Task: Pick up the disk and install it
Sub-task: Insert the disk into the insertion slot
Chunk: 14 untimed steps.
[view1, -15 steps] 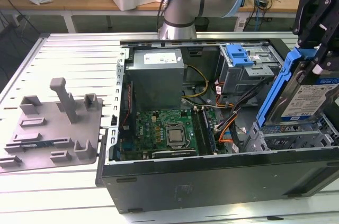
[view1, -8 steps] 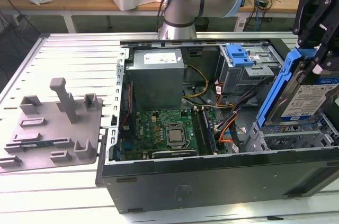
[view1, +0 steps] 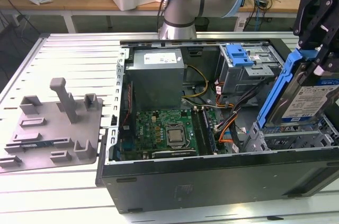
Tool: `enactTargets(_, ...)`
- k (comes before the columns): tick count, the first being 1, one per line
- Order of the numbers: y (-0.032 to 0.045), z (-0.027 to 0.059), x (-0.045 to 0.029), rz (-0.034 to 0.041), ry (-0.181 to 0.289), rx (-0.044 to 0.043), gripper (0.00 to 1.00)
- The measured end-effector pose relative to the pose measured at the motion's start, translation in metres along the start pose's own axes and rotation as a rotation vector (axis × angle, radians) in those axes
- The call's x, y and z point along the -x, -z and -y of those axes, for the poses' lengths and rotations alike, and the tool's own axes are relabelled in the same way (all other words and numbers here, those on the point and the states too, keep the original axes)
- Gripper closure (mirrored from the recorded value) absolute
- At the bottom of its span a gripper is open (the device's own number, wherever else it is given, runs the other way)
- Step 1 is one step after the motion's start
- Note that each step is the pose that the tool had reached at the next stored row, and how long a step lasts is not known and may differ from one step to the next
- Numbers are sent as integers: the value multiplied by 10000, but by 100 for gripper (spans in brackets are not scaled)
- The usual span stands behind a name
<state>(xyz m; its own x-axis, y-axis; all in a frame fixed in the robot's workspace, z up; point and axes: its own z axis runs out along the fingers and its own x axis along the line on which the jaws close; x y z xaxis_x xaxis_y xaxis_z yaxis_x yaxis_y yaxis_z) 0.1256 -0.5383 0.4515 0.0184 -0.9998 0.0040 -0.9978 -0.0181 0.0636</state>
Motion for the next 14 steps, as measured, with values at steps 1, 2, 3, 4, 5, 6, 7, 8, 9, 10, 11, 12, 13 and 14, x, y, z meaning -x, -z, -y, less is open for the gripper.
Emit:
enactTargets(1, 0, 1, -1, 1, 1, 0, 63)
enactTargets(2, 0, 3, -1, 1, 1, 0, 63)
enactTargets(3, 0, 7, -1, 0, 3, 0, 63)
enactTargets(4, 1, 18, -2, 0, 1, 5, 63)
enactTargets(5, 1, 26, -3, 1, 1, 9, 63)
enactTargets(6, 2, 34, -3, 0, 1, 14, 63)
enactTargets(7, 2, 38, -3, 1, 1, 18, 63)
enactTargets(8, 2, 38, -4, 1, 0, 21, 63)
enactTargets(9, 2, 38, -6, 1, -1, 23, 63)
enactTargets(10, 2, 38, -7, 1, -1, 23, 63)
enactTargets(11, 2, 39, -7, 1, 1, 23, 63)
enactTargets(12, 2, 39, -8, 1, 0, 23, 63)
enactTargets(13, 2, 38, -7, 1, -2, 23, 63)
enactTargets(14, 1, 33, -8, 2, -13, 24, 63)
